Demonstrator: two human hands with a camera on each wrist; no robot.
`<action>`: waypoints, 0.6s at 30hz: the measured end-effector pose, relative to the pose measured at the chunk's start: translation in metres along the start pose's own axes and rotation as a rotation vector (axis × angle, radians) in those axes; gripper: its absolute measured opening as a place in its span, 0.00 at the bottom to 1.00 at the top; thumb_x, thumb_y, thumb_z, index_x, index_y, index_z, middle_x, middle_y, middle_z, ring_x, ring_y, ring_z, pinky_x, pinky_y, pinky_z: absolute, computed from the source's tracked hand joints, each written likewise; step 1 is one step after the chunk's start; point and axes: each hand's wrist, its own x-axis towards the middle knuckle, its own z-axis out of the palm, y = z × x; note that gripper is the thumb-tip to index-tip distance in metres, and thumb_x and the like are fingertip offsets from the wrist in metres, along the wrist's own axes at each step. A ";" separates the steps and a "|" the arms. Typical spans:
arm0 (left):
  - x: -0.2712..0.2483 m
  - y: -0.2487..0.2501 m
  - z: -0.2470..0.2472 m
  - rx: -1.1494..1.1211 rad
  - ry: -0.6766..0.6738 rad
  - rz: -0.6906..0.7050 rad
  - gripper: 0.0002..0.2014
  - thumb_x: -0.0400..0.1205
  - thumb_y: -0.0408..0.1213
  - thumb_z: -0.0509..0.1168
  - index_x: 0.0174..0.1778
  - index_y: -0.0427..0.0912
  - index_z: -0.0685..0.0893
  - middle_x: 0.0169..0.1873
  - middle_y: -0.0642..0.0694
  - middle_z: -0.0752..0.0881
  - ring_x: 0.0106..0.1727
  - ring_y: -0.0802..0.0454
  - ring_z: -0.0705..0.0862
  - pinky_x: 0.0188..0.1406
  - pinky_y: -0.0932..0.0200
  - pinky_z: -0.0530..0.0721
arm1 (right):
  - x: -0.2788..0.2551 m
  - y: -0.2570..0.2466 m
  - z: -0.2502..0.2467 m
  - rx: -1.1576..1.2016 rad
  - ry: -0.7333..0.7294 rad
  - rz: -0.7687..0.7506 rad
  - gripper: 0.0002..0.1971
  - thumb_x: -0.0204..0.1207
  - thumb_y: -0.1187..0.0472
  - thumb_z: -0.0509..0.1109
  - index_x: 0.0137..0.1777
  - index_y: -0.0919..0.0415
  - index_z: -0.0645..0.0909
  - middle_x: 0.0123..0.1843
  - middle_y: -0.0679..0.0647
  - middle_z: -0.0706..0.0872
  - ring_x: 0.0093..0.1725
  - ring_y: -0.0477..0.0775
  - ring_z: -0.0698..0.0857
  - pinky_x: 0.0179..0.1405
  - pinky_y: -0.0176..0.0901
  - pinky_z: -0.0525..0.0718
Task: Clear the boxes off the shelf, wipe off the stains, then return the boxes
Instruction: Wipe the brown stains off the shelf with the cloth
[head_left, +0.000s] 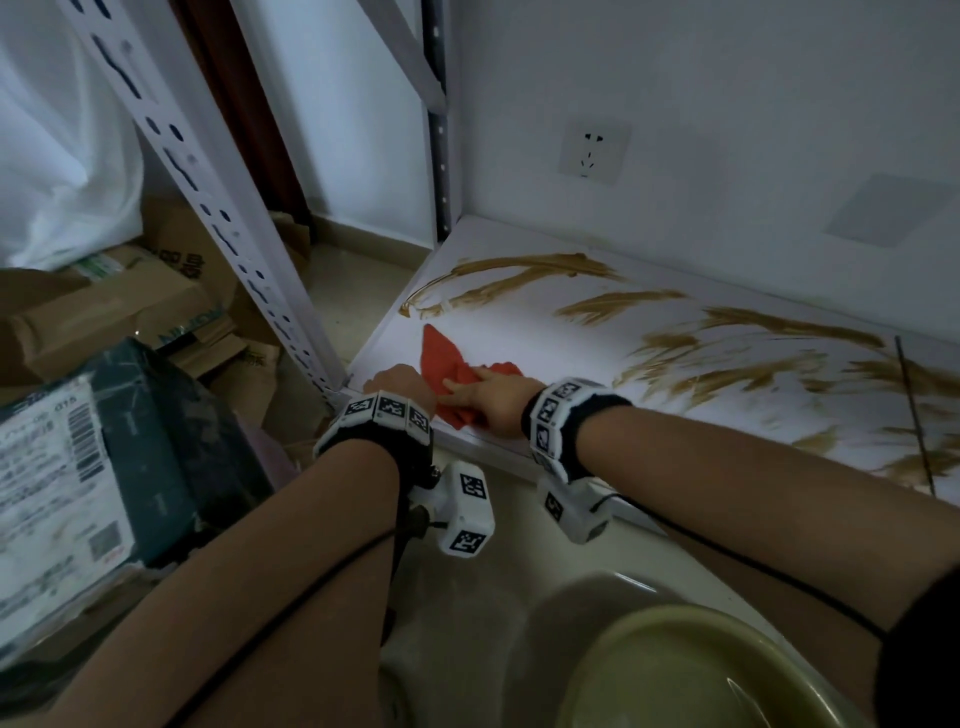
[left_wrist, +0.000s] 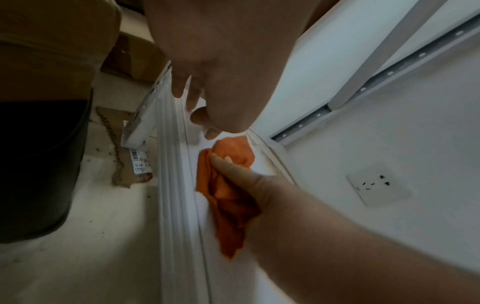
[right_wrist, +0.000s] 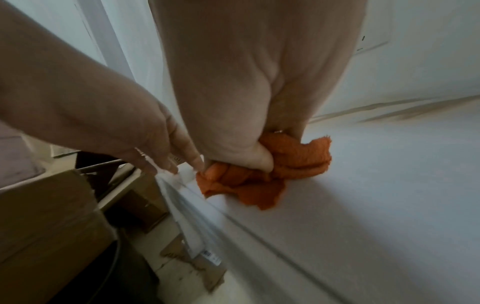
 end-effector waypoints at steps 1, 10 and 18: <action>0.003 0.000 0.001 0.001 0.012 0.008 0.16 0.85 0.34 0.57 0.65 0.32 0.81 0.64 0.36 0.82 0.66 0.40 0.81 0.62 0.53 0.78 | 0.003 0.000 -0.005 0.002 -0.011 -0.003 0.32 0.82 0.67 0.57 0.81 0.40 0.56 0.86 0.49 0.51 0.84 0.58 0.52 0.82 0.50 0.52; 0.006 0.027 0.000 -0.062 0.226 0.283 0.15 0.85 0.39 0.54 0.63 0.37 0.79 0.63 0.38 0.80 0.62 0.42 0.81 0.63 0.51 0.79 | -0.031 0.023 -0.010 0.237 0.291 -0.025 0.24 0.84 0.52 0.58 0.78 0.59 0.67 0.77 0.58 0.70 0.73 0.61 0.70 0.78 0.55 0.64; 0.001 0.043 0.015 0.052 0.004 0.323 0.27 0.86 0.49 0.55 0.79 0.40 0.65 0.71 0.35 0.72 0.71 0.38 0.74 0.71 0.47 0.74 | -0.050 0.057 -0.015 0.005 0.048 0.471 0.24 0.84 0.60 0.57 0.79 0.63 0.61 0.77 0.63 0.66 0.74 0.63 0.70 0.72 0.55 0.73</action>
